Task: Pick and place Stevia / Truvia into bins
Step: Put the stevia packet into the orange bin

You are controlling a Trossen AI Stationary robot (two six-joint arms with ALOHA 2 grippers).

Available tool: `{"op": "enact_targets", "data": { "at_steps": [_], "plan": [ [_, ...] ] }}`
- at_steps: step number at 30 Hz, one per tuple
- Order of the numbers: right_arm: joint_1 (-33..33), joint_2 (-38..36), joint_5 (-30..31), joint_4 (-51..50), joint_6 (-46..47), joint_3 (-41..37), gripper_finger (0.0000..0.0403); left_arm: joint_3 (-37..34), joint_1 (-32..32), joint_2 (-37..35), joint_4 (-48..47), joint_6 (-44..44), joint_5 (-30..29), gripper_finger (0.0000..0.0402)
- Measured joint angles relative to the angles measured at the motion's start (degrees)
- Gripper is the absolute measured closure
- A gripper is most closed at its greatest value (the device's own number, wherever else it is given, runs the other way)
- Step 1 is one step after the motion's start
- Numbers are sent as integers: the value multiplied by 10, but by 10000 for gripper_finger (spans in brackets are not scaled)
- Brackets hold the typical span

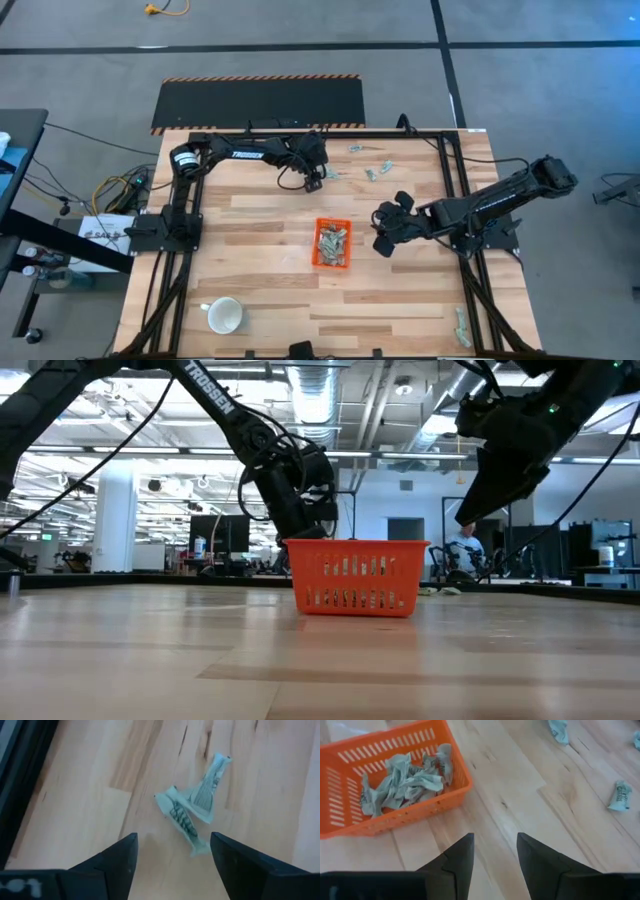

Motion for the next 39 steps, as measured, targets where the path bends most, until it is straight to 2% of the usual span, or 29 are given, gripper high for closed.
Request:
{"op": "enact_targets", "data": {
  "at_steps": [12,17,28,35,39],
  "plan": [
    [29,0,12,-16,39,0,269,5,-5,11,2,10,-21,168],
    [46,0,1,-71,116,0,278,5,-10,11,1,28,-43,227],
    [114,-36,-93,-220,339,37,287,5,-11,11,-13,51,-42,391],
    [180,-46,-153,-293,479,76,287,6,-12,-29,-26,50,-46,401],
    [221,-46,-204,-306,578,76,287,6,-22,-81,-51,45,-46,401]
  ]
}}
